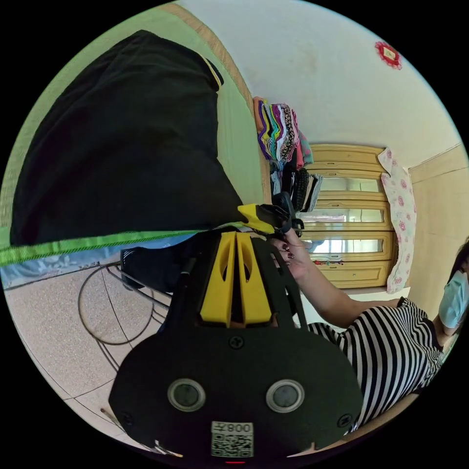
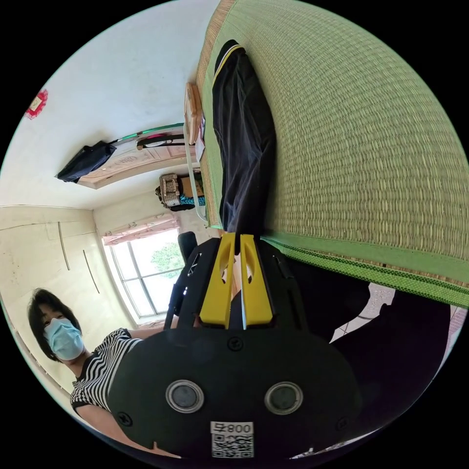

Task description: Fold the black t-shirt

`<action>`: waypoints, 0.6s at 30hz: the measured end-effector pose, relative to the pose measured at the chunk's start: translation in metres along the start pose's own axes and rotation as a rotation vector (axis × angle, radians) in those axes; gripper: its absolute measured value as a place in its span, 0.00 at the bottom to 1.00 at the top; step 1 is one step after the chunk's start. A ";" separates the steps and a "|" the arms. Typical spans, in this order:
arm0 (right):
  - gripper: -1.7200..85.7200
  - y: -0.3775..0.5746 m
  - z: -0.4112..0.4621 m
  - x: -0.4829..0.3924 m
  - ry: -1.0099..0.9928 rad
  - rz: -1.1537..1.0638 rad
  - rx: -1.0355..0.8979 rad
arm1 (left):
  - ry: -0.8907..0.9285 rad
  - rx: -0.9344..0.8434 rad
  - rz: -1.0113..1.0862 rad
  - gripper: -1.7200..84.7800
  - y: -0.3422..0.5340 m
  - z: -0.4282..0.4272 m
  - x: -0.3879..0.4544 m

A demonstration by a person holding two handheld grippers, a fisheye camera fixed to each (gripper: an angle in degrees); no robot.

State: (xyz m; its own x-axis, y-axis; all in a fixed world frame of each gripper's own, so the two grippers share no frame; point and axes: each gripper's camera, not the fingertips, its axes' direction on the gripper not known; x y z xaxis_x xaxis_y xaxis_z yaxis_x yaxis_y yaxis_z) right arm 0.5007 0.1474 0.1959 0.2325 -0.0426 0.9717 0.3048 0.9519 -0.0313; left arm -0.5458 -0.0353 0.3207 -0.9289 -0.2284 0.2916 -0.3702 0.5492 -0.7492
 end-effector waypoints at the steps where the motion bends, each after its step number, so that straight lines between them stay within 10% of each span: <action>1: 0.04 0.001 0.000 0.000 -0.007 -0.001 0.003 | 0.004 0.024 -0.030 0.02 0.008 -0.015 -0.006; 18: 0.04 0.008 0.001 -0.023 -0.074 -0.060 0.026 | 0.361 0.552 -0.356 0.11 0.083 -0.177 -0.076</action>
State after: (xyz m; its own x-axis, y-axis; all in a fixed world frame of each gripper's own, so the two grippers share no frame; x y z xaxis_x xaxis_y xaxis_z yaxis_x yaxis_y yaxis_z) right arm 0.4968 0.1559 0.1737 0.1450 -0.0781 0.9863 0.2916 0.9560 0.0328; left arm -0.5075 0.1702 0.3420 -0.7352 0.0135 0.6777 -0.6779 -0.0137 -0.7350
